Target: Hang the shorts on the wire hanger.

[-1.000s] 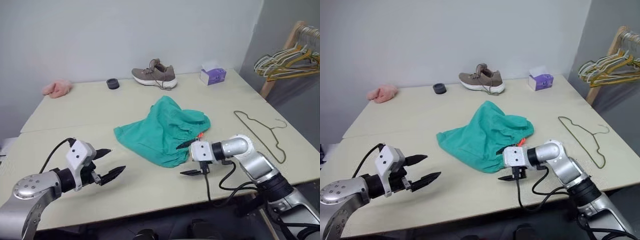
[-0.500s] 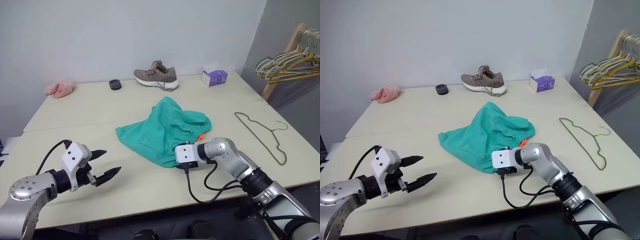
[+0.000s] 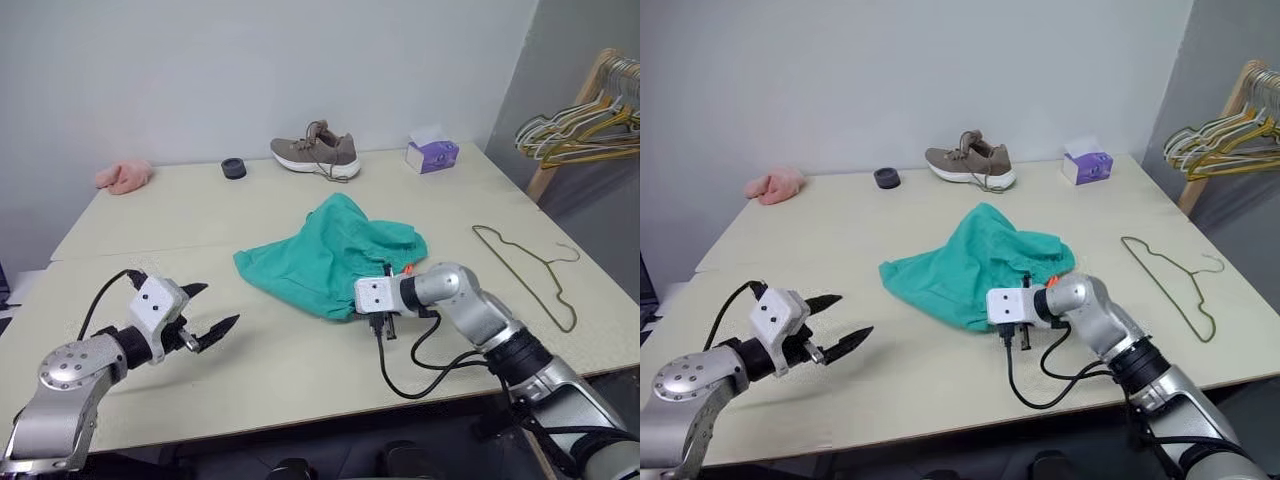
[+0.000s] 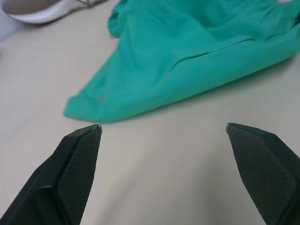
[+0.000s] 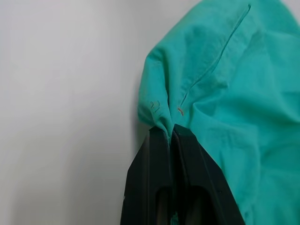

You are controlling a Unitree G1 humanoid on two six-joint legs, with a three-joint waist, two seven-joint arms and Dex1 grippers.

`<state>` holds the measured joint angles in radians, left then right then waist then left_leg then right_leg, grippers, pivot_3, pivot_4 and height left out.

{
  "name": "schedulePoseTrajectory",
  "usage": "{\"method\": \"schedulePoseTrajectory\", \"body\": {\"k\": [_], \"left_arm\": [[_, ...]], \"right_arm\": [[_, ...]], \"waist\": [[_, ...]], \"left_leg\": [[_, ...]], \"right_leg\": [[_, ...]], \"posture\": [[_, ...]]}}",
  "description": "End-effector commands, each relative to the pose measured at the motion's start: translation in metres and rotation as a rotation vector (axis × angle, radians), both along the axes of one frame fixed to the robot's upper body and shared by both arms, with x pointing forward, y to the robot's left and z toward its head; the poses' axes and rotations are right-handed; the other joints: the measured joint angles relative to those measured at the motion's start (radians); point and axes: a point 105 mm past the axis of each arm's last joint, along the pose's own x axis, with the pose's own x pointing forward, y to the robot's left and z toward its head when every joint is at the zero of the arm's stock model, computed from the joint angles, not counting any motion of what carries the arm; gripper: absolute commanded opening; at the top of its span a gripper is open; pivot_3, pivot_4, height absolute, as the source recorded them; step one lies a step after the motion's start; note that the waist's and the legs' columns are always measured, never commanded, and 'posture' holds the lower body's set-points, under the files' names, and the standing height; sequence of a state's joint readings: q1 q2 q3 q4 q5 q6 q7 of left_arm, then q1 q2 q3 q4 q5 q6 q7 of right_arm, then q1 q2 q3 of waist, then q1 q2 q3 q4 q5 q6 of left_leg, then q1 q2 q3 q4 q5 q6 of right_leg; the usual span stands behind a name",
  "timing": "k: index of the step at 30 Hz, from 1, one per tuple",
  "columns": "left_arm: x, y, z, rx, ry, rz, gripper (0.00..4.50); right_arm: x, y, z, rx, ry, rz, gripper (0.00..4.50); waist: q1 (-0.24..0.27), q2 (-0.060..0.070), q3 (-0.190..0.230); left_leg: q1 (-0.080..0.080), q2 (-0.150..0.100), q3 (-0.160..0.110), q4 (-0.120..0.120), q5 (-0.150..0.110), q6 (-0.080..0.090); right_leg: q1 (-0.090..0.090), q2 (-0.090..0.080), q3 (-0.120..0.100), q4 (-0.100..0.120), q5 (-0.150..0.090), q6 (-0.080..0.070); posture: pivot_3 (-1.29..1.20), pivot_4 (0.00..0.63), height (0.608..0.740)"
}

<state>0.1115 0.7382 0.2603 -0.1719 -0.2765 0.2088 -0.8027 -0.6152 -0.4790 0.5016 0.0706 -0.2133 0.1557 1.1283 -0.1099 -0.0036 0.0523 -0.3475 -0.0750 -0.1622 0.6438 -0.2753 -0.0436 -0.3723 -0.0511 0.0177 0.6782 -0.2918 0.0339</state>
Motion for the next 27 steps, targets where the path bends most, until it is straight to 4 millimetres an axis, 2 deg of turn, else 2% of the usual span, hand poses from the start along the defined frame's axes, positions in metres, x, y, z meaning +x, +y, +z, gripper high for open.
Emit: {"method": "schedulePoseTrajectory", "body": {"k": [1, 4, 13, 19, 22, 27], "left_arm": [[0.018, 0.002, 0.01, 0.109, -0.115, 0.002, 4.5], [0.03, -0.001, 0.004, 0.177, -0.135, -0.031, 4.5], [0.054, -0.02, -0.029, 0.245, -0.095, -0.124, 4.5], [0.066, -0.015, -0.039, 0.31, -0.103, -0.115, 4.5], [0.067, -0.011, -0.045, 0.336, -0.098, -0.119, 3.86], [0.061, -0.007, -0.047, 0.38, -0.077, -0.168, 2.33]], "right_arm": [[-0.01, 0.0, 0.045, 0.064, -0.045, 0.067, 0.02], [-0.02, 0.0, 0.06, 0.074, -0.04, 0.097, 0.02], [-0.036, 0.005, 0.083, 0.112, -0.017, 0.136, 0.02], [-0.042, 0.003, 0.09, 0.127, -0.006, 0.134, 0.02], [-0.044, 0.002, 0.092, 0.135, -0.002, 0.131, 0.0], [-0.044, -0.003, 0.091, 0.131, -0.002, 0.13, 0.0]], "waist": [[0.001, 0.0, 0.0], [-0.001, 0.0, 0.0], [-0.018, 0.0, 0.0], [-0.036, -0.001, -0.001], [-0.046, -0.002, -0.001], [-0.059, -0.002, -0.001]], "left_leg": [[0.0, 0.0, 0.0, 0.0, 0.0, 0.0], [0.0, 0.0, 0.0, 0.0, 0.0, 0.0], [-0.001, 0.0, 0.0, 0.0, 0.0, 0.0], [-0.004, 0.0, -0.001, 0.0, 0.0, 0.0], [-0.005, 0.0, -0.001, 0.0, 0.0, 0.0], [-0.006, 0.0, -0.001, 0.0, 0.0, 0.0]], "right_leg": [[0.0, 0.0, 0.0, 0.0, 0.0, 0.0], [0.0, 0.0, 0.0, 0.0, 0.0, 0.0], [0.0, 0.0, 0.0, 0.0, 0.0, 0.0], [-0.001, -0.001, -0.001, 0.0, 0.0, 0.001], [-0.001, -0.001, -0.001, 0.0, 0.0, 0.001], [-0.002, -0.002, -0.001, 0.0, 0.0, 0.002]], "posture": [[-0.17, 0.0, 0.74], [-0.19, 0.0, 0.74], [-0.23, 0.0, 0.74], [-0.24, 0.0, 0.74], [-0.24, 0.0, 0.74], [-0.23, 0.0, 0.74]]}}
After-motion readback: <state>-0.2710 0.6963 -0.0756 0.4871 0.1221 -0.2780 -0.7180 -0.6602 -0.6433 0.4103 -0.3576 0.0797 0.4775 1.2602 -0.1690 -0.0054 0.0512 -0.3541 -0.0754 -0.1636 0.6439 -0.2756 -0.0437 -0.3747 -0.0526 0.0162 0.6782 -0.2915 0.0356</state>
